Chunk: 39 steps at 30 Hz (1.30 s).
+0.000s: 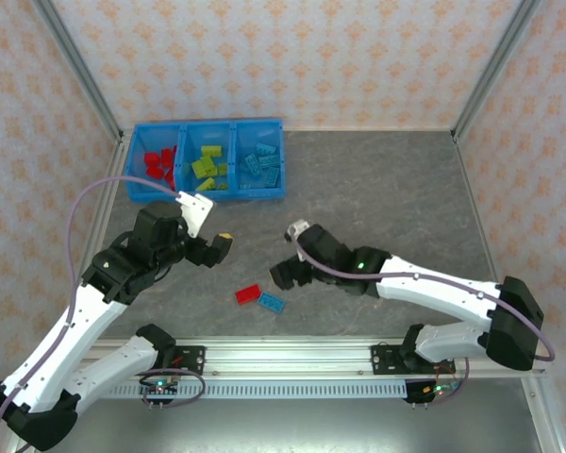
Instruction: Sort the legos into containers by color
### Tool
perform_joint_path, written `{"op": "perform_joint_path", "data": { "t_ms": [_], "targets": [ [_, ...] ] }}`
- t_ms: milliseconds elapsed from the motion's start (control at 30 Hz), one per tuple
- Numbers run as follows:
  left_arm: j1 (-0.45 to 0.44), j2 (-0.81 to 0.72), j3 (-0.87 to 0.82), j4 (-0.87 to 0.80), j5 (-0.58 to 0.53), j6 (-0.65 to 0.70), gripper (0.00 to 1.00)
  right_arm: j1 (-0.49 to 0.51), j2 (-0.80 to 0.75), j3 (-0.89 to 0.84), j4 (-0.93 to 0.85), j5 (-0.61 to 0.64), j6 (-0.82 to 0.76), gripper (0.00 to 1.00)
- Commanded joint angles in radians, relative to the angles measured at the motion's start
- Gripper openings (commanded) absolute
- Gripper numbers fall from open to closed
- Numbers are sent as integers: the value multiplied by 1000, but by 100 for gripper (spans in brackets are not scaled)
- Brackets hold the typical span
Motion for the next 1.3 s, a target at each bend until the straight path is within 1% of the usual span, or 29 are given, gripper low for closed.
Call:
{"op": "perform_joint_path", "data": {
  "t_ms": [0,100,167,267,367,400,500,567,700,800,933,1033,1100,1167,1267],
  "targets": [
    [6,9,6,-9,66,7,100,25,61,-19,47,-32,15,91],
    [7,5,5,-2,127,19,100,64,170,21,31,-30,5,90],
    [8,5,2,-4,120,19,100,94,260,66,22,-20,0,89],
    [9,8,1,-9,92,18,100,142,390,146,1,-37,-31,83],
    [11,10,1,-11,82,18,100,169,487,201,-18,-39,-45,76],
    [10,11,2,-10,80,17,100,174,508,211,-21,-37,-47,72],
    [10,12,3,-12,85,17,100,179,540,221,-34,1,-33,52],
    [11,10,3,-11,90,17,100,180,547,221,-54,39,-20,41],
    [11,7,3,-9,96,17,100,182,525,201,-80,102,12,28],
    [11,7,5,-10,105,16,100,182,461,159,-51,127,54,19],
    [10,-4,1,-1,170,25,100,167,312,80,52,113,98,17],
    [11,-4,-2,8,228,34,100,114,183,26,126,116,127,16],
    [10,11,5,-1,273,41,100,57,106,-6,184,118,139,16],
    [9,25,13,-9,319,48,100,3,65,-12,226,133,148,16],
    [9,37,8,-2,407,56,100,-67,79,42,253,116,143,16]
  ]
}}
